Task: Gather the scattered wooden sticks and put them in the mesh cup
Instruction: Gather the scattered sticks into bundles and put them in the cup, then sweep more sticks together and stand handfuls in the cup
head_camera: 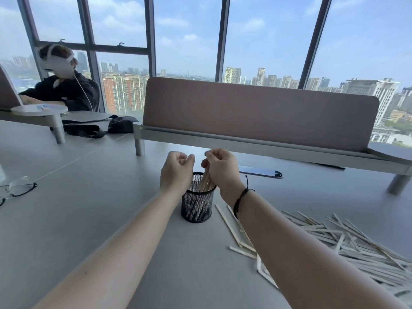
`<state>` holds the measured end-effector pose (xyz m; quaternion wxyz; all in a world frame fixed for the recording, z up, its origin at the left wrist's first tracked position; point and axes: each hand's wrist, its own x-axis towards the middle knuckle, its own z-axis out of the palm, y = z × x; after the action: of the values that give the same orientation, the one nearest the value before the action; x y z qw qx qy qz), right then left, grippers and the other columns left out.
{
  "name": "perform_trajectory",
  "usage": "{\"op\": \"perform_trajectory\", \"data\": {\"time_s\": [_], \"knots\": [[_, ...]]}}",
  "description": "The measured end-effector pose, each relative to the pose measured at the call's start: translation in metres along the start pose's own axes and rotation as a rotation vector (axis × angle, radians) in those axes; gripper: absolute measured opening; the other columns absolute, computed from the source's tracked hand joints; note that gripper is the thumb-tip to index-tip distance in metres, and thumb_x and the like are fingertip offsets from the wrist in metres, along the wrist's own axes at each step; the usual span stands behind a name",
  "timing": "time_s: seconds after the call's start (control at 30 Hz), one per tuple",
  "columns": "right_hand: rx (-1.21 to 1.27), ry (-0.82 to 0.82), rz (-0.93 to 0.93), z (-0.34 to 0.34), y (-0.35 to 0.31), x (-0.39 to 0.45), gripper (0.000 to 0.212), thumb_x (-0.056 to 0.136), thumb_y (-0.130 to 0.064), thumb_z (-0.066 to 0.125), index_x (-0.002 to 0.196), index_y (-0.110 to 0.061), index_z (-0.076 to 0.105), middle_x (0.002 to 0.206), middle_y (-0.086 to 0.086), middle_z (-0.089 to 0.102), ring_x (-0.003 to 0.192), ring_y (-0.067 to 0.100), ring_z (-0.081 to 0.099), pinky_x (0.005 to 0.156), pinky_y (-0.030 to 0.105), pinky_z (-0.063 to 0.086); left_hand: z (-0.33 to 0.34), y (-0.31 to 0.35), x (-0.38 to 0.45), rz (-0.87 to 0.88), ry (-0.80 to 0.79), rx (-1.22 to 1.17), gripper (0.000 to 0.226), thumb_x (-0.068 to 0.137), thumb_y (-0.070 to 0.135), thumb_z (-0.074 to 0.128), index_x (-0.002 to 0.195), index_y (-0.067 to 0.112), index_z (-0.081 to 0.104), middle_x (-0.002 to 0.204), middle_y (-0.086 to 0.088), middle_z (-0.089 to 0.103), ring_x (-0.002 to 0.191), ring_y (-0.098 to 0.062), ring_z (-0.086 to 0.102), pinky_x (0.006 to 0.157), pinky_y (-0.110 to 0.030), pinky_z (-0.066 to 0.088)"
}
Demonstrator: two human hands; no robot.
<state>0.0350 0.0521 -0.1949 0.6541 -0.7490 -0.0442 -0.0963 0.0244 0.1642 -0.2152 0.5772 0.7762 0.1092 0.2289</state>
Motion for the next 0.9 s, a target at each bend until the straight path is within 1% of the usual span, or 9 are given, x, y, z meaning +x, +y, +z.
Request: {"op": "perform_trajectory", "data": {"time_s": [0.1,0.2,0.33,0.43,0.5,0.57,0.7,0.8,0.9], "knots": [[-0.05,-0.056,-0.013,-0.009,0.007,-0.003,0.017,0.098,-0.017,0.05,0.097,-0.016,0.067,0.088,0.004,0.072,0.075,0.015,0.069,0.074,0.027,0.054,0.001,0.0,-0.009,0.164,0.056,0.102,0.038,0.091,0.033,0.059,0.125,0.019,0.051,0.125,0.0,0.058,0.125,-0.022,0.045,0.096,-0.034,0.039],[-0.092,-0.096,-0.059,-0.027,0.011,-0.009,0.019,0.098,-0.023,0.051,0.103,-0.019,0.069,0.1,0.007,0.074,0.089,0.016,0.069,0.084,0.032,0.051,0.006,0.007,-0.034,0.554,0.153,0.208,0.038,0.09,0.027,0.062,0.125,0.015,0.053,0.128,-0.005,0.058,0.127,-0.023,0.041,0.105,-0.041,0.039],[-0.058,-0.131,-0.084,-0.075,0.019,-0.019,0.022,0.1,-0.02,0.054,0.116,-0.018,0.068,0.111,0.0,0.071,0.099,0.01,0.064,0.086,0.024,0.047,0.022,0.003,-0.08,0.915,-0.077,0.284,0.023,0.09,0.028,0.061,0.109,0.015,0.064,0.122,-0.001,0.062,0.119,-0.022,0.054,0.104,-0.031,0.039],[-0.16,-0.2,-0.038,-0.123,0.038,-0.034,0.015,0.097,-0.014,0.06,0.107,-0.021,0.069,0.112,0.005,0.072,0.092,0.008,0.063,0.087,0.021,0.049,0.037,-0.009,-0.112,0.866,-0.503,0.402,0.039,0.09,0.051,0.06,0.117,0.023,0.064,0.131,0.003,0.059,0.123,-0.016,0.053,0.103,-0.037,0.043],[-0.3,-0.237,-0.043,-0.158,0.056,-0.047,0.017,0.094,-0.013,0.065,0.098,-0.029,0.07,0.107,-0.003,0.074,0.092,0.004,0.065,0.095,0.027,0.051,0.044,-0.016,-0.129,0.743,-0.791,0.586,0.071,0.081,0.074,0.058,0.141,0.037,0.048,0.155,0.008,0.037,0.144,-0.009,0.027,0.119,-0.038,0.028],[-0.472,-0.261,-0.029,-0.191,0.071,-0.066,0.016,0.092,-0.021,0.069,0.099,-0.036,0.067,0.107,-0.016,0.071,0.098,-0.003,0.065,0.102,0.031,0.048,0.05,-0.019,-0.14,0.733,-0.968,0.686,0.093,0.07,0.082,0.062,0.149,0.043,0.031,0.162,0.013,0.019,0.149,-0.003,0.007,0.123,-0.03,0.008],[-0.692,-0.202,-0.007,-0.231,0.093,-0.101,0.03,0.08,-0.056,0.064,0.108,-0.044,0.062,0.107,-0.019,0.071,0.099,-0.004,0.065,0.091,0.027,0.051,0.069,-0.016,-0.156,0.922,-1.032,0.664,0.102,0.059,0.088,0.064,0.146,0.047,0.031,0.162,0.014,0.022,0.151,-0.009,0.01,0.123,-0.037,0.014],[-0.748,-0.179,-0.084,-0.236,0.093,-0.113,0.025,0.088,-0.049,0.064,0.113,-0.043,0.062,0.103,-0.024,0.066,0.092,-0.01,0.059,0.079,0.007,0.042,0.084,-0.011,-0.17,1.027,-1.069,0.558,0.089,0.067,0.081,0.066,0.145,0.049,0.04,0.157,0.022,0.029,0.149,-0.003,0.015,0.122,-0.035,0.018],[-0.673,-0.159,-0.143,-0.231,0.093,-0.112,0.027,0.093,-0.042,0.059,0.12,-0.037,0.063,0.114,-0.022,0.066,0.104,-0.007,0.056,0.084,0.006,0.038,0.099,-0.009,-0.186,1.049,-1.072,0.48,0.068,0.075,0.076,0.064,0.136,0.046,0.057,0.147,0.017,0.045,0.142,-0.006,0.029,0.116,-0.036,0.029]]}}
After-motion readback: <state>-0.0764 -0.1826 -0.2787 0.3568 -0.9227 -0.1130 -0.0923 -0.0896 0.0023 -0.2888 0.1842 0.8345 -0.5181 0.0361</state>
